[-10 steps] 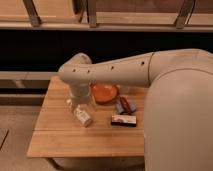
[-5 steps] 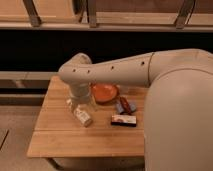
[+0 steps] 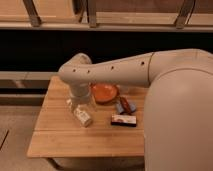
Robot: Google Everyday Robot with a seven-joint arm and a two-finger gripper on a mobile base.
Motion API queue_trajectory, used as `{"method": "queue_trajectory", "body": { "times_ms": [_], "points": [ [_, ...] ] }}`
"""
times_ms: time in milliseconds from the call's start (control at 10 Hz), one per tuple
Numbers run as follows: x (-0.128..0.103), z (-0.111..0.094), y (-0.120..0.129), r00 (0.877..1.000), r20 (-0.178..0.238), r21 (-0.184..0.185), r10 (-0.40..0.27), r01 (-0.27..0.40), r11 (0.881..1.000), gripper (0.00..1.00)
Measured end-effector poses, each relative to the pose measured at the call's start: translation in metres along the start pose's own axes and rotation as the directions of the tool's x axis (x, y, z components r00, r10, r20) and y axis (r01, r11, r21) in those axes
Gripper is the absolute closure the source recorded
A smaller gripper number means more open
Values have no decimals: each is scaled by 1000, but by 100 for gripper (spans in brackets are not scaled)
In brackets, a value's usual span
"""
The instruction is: Pick up the ceramic bowl
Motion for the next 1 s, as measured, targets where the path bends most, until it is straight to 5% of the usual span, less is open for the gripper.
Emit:
{"method": "queue_trajectory", "body": {
  "times_ms": [700,1000],
  "points": [
    [-5,-3,0,1000,16,0,-5,5,1000,35],
    [-60,-27,-22,981,158,20,-110,108,994,35]
  ]
}}
